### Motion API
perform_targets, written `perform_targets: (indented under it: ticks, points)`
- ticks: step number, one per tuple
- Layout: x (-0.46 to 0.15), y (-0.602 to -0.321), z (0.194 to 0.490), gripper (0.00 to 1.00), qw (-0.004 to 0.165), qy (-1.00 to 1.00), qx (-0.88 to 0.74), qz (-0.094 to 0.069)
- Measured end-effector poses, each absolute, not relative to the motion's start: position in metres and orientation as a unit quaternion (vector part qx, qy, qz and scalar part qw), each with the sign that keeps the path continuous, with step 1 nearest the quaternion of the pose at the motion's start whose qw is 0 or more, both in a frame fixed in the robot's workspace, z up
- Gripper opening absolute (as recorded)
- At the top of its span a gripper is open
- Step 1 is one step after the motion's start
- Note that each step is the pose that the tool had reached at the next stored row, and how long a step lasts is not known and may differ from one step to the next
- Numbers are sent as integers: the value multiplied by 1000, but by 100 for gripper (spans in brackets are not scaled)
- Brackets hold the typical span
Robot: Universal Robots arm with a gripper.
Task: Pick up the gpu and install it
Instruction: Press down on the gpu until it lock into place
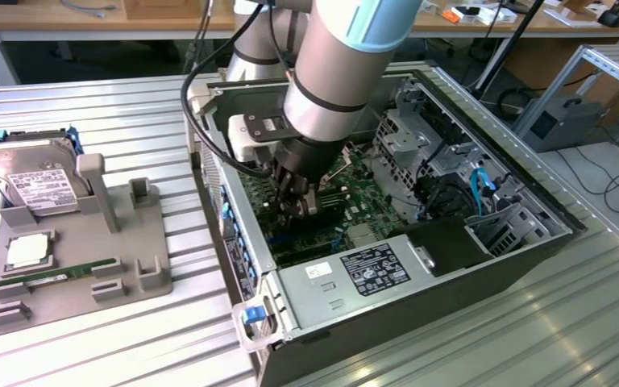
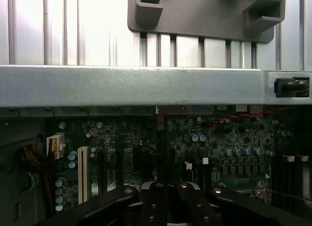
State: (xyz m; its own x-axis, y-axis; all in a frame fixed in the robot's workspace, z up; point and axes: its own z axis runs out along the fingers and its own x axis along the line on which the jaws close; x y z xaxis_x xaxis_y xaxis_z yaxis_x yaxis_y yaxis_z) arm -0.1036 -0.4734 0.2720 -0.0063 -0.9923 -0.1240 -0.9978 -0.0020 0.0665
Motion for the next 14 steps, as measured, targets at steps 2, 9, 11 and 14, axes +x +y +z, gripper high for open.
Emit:
perform_targets:
  ticks: [2, 9, 11, 14]
  points:
    - [-104, -473, 269, 11, 21, 706, -705, 68]
    - [-112, -474, 270, 11, 22, 706, -705, 68]
    - [-112, -474, 273, 11, 23, 706, -704, 68]
    - [-112, -474, 286, 11, 23, 706, -705, 67]
